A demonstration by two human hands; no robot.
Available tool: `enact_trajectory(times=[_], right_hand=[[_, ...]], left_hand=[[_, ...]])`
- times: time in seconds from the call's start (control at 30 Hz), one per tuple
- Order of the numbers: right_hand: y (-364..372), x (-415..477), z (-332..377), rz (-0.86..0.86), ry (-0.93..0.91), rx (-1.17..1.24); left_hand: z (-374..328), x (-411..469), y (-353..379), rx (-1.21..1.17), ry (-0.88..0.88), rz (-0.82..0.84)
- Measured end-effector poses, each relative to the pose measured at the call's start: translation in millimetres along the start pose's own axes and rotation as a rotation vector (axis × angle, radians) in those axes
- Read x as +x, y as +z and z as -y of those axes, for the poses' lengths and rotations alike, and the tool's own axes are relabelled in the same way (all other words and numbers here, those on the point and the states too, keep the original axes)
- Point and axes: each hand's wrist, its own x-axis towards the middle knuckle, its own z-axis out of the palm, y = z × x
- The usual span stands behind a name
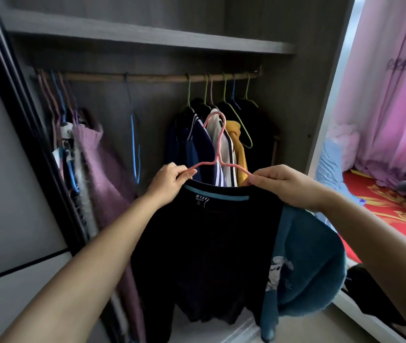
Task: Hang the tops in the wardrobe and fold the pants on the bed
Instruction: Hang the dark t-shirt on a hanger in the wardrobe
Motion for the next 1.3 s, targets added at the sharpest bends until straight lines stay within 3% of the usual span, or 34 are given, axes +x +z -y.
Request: enact_trajectory(times=[0.1, 0.2, 0.4, 0.6, 0.83, 1.03, 1.3], right_hand=[[7.7, 6.1, 14.8, -0.072, 0.038, 0.023], [21.5, 19.8, 17.6, -0.171, 0.087, -0.014], [23.4, 84.6, 18.6, -0.349, 0.119, 0.051], [10.5, 186.2, 17.5, -0.477, -0.006, 0.132], [-1.3, 299.1, 21.1, -0.473, -0.14, 0.112], [10.5, 356.4, -14.8, -0.33, -0.01, -0.051], [24.2, 350.0, -33.9, -0.4, -0.046, -0.199]], left_hand=[[13.0, 1.8, -1.6, 0.416, 0.037, -0.071], [23.0, 7.0, -13.3, 0.624, 0.068, -0.229], [18.2, 40.3, -47.8, 0.409, 0.051, -0.408], [22.3, 99.7, -88.1, 0.624, -0.028, -0.454], [48.7, 176.0, -128.0, 0.876, -0.241, -0.336], [75.8, 204.2, -127.0, 0.784, -0.29, -0.408], [85.3, 202.8, -124.2, 0.776, -0.256, -0.453]])
